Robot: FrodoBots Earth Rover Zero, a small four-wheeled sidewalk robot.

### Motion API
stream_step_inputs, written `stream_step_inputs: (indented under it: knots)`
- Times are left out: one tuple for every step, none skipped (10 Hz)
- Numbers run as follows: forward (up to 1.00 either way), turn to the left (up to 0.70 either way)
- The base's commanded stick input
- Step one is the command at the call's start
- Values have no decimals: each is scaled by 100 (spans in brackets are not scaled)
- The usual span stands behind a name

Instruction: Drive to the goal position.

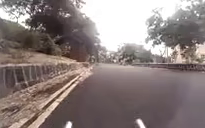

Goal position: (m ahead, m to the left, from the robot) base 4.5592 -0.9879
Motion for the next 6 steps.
stream_step_inputs:
  knots:
    - [70,0]
    - [70,0]
    - [70,0]
    - [70,0]
    - [70,0]
    - [70,0]
